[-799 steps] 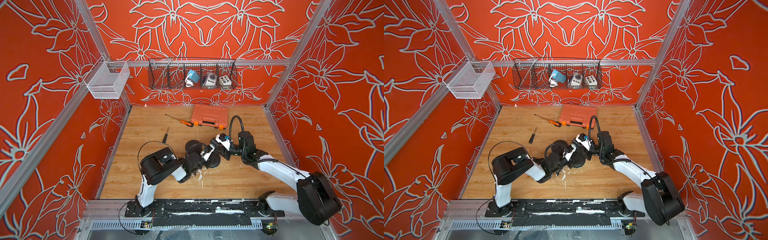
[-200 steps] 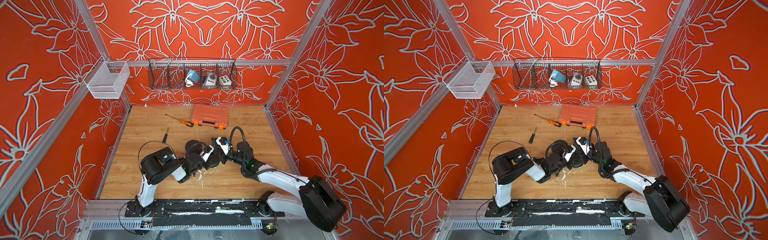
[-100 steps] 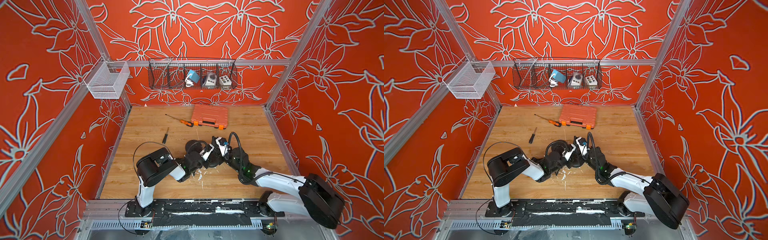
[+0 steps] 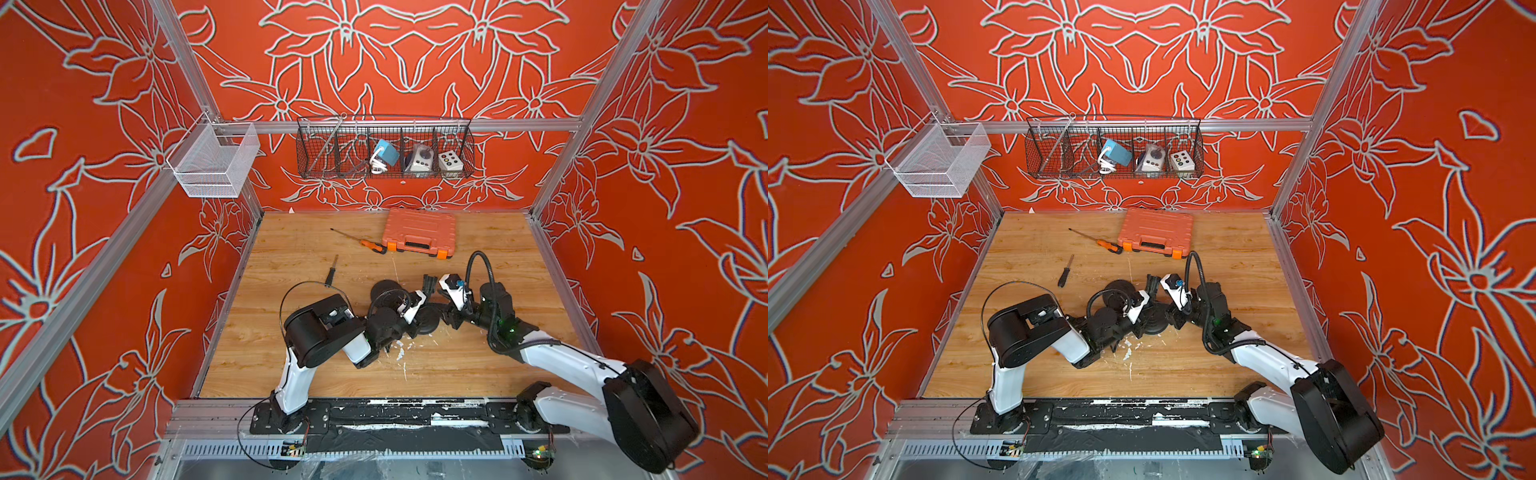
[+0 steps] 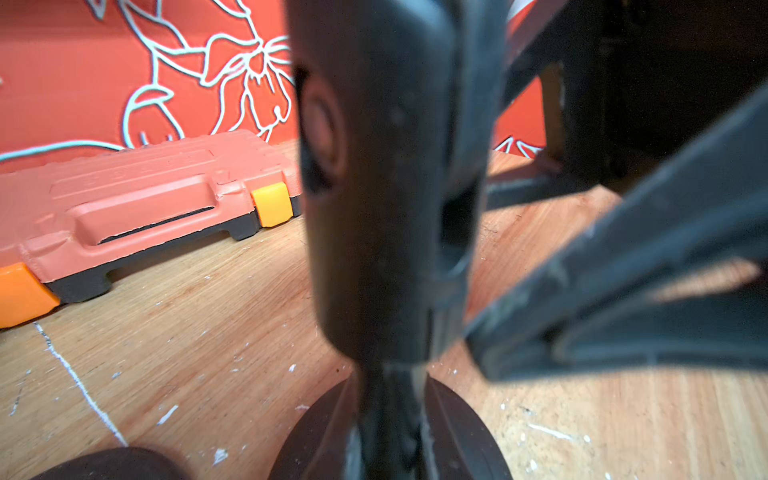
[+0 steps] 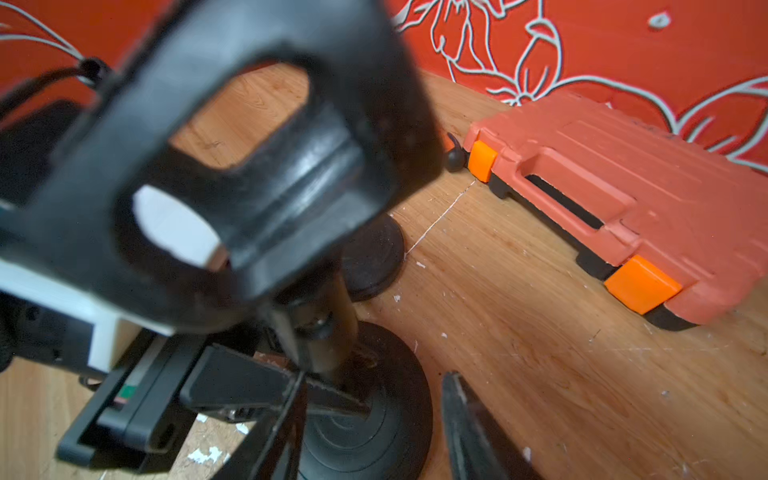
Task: Assemble a microphone stand
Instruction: Screw the microphone stand pole into the microphone stand base.
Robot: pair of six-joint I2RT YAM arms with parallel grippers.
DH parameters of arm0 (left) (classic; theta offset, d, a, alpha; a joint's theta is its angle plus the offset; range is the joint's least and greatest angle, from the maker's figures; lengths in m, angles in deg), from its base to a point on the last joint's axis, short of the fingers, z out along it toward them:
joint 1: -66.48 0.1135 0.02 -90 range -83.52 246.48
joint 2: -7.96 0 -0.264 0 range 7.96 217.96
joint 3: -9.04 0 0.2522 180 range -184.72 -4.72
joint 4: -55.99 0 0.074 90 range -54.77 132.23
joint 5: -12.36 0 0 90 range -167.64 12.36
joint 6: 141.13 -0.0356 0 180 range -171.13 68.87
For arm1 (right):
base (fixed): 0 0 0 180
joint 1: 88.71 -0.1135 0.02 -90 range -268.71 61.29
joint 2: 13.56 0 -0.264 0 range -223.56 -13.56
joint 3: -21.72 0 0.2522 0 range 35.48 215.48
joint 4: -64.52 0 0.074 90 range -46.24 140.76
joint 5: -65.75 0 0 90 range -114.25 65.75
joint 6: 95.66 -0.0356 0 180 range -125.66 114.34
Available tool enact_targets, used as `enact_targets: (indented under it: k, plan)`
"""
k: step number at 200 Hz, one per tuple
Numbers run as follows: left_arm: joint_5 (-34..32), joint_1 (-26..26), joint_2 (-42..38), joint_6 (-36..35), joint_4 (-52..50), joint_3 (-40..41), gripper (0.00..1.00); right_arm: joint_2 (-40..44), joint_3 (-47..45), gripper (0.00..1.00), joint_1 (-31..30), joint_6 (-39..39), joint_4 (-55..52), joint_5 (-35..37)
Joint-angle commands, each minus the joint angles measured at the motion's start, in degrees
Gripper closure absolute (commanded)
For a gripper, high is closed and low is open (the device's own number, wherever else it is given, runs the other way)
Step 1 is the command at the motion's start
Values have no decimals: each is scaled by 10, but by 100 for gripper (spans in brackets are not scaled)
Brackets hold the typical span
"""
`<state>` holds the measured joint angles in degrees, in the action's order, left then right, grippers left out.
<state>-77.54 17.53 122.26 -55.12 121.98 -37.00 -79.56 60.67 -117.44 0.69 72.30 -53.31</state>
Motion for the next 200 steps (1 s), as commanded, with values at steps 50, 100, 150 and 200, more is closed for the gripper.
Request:
enact_targets:
  k: [50, 100, 150, 200]
  plan:
    - [25, 2, 30, 10, -33, 6, 90, -57, 147, 47, 31, 206, -182, -189]
    - [29, 2, 35, 11, -36, 2, 90, -83, 160, 62, 35, 230, -171, -204]
    - [29, 1, 37, 11, -44, -3, 89, -92, 133, 100, 34, 186, -118, -202]
    - [31, 1, 29, 13, -43, -5, 84, -65, 60, 100, 7, 40, -59, -19]
